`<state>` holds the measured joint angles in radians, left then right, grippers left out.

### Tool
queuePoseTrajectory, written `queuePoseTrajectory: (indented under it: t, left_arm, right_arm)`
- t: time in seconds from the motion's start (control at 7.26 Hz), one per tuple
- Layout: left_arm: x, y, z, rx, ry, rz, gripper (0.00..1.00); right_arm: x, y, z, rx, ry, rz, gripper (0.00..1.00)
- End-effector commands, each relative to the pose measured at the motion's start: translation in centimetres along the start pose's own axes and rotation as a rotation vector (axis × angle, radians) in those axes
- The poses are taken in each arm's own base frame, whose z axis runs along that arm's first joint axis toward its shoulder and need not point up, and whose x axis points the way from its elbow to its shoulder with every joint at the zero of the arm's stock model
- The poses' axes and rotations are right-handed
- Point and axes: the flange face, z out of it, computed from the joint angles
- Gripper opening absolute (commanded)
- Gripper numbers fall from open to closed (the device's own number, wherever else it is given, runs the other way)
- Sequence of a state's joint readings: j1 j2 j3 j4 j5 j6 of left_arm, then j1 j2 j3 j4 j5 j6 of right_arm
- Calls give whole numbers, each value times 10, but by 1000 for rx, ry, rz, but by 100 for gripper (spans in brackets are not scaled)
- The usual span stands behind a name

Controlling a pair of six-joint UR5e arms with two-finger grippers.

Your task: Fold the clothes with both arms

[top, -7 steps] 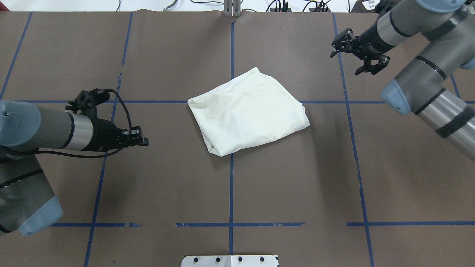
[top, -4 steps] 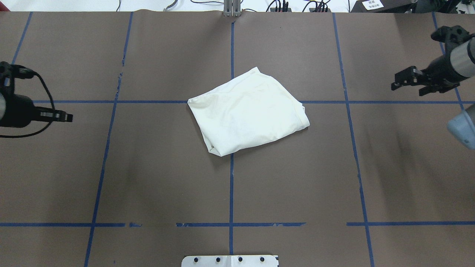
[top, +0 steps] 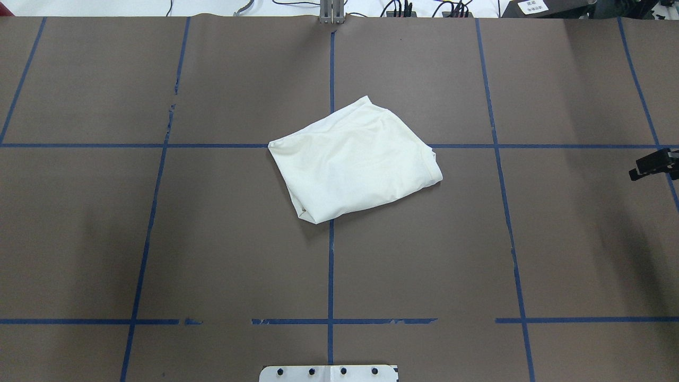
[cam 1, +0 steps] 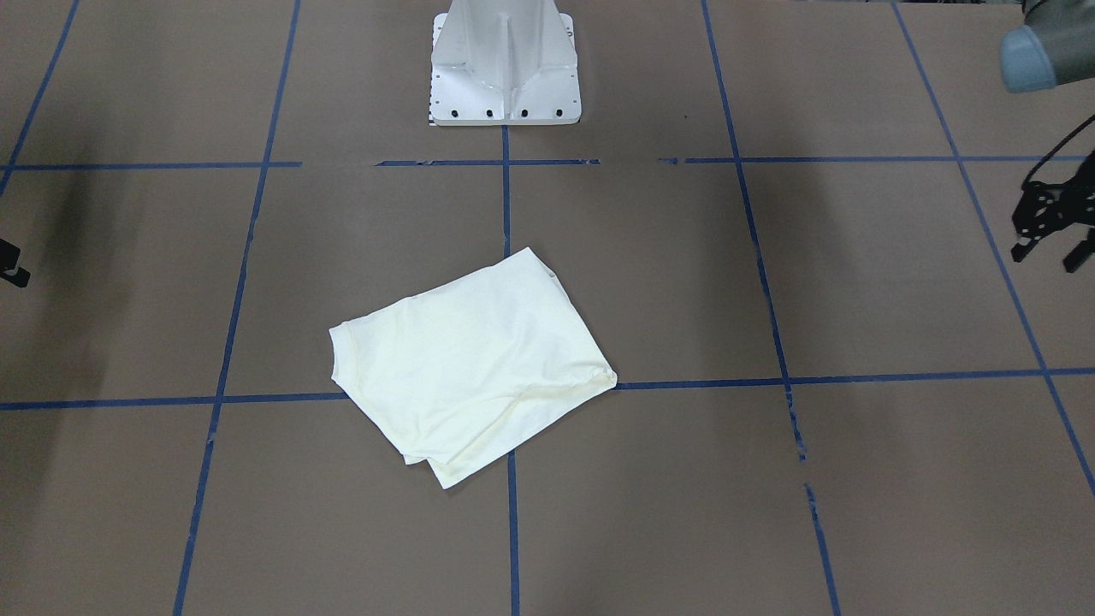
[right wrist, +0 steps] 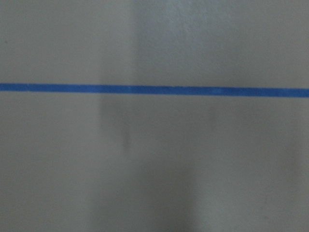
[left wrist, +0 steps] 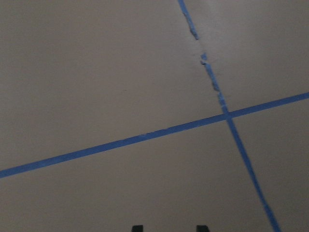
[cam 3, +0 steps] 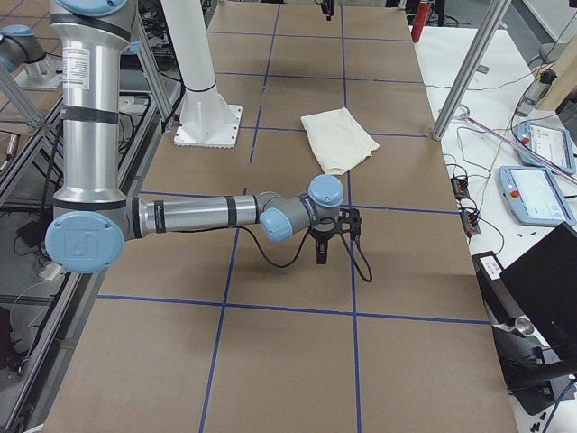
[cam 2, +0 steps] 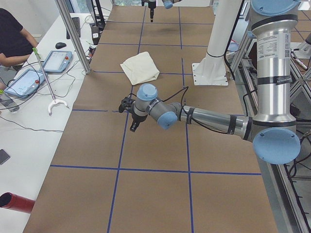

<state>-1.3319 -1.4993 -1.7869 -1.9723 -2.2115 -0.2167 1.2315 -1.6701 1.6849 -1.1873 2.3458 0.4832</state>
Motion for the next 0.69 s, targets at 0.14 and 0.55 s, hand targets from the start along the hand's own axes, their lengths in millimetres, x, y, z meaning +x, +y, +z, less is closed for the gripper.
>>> queuePoseTrajectory:
  t: [0.14,0.55]
  left_arm:
    - [-51,16,-21,-89,36,-106,100]
    - [-45,12,-18,-100,102,-170,100]
  right_arm:
    - [25,1,-35,-2,-38,59,100]
    - [26,-37,-82,12,-12,-46,100]
